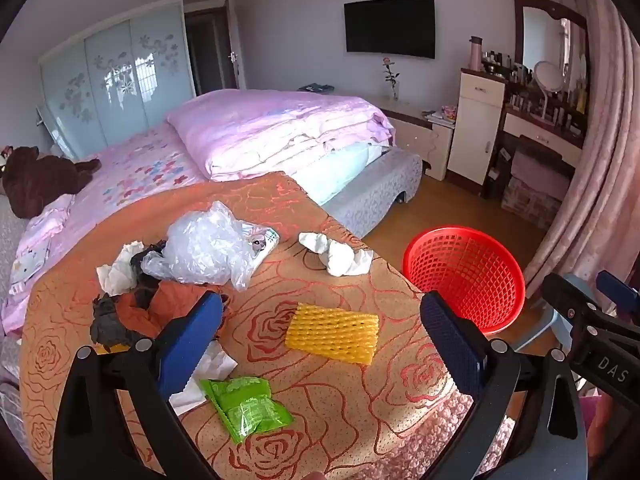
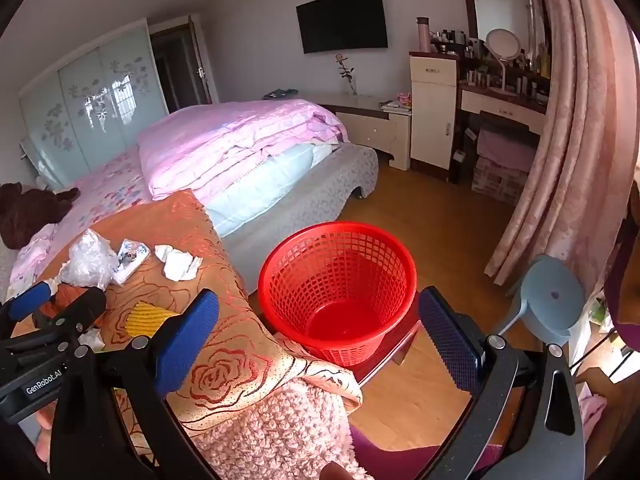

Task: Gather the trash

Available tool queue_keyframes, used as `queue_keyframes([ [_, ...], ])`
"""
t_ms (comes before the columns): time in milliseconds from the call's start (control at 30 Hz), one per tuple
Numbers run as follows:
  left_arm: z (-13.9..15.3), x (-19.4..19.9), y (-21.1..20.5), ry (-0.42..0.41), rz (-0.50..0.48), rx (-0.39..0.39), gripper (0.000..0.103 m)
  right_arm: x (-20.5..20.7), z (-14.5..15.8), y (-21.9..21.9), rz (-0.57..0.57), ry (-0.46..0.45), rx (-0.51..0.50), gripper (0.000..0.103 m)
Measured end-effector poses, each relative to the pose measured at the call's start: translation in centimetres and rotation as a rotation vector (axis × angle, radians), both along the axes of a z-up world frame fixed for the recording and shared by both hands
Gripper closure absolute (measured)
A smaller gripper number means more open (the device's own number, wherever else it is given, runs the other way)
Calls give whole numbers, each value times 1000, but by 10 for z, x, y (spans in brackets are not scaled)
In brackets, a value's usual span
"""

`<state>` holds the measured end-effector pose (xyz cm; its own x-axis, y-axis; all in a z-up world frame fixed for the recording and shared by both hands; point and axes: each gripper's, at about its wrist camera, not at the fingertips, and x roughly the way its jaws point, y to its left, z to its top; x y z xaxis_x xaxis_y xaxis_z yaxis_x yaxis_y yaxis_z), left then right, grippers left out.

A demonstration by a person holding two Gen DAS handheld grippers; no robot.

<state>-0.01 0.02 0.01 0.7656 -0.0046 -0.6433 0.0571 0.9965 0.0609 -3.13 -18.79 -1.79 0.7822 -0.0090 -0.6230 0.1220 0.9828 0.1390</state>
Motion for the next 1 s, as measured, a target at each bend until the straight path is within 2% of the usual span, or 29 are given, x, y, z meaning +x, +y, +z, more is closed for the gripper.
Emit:
queue_keyframes([
  [1000, -7, 2, 5, 15, -4, 3, 7, 5, -10, -5, -21, 25, -14, 6],
])
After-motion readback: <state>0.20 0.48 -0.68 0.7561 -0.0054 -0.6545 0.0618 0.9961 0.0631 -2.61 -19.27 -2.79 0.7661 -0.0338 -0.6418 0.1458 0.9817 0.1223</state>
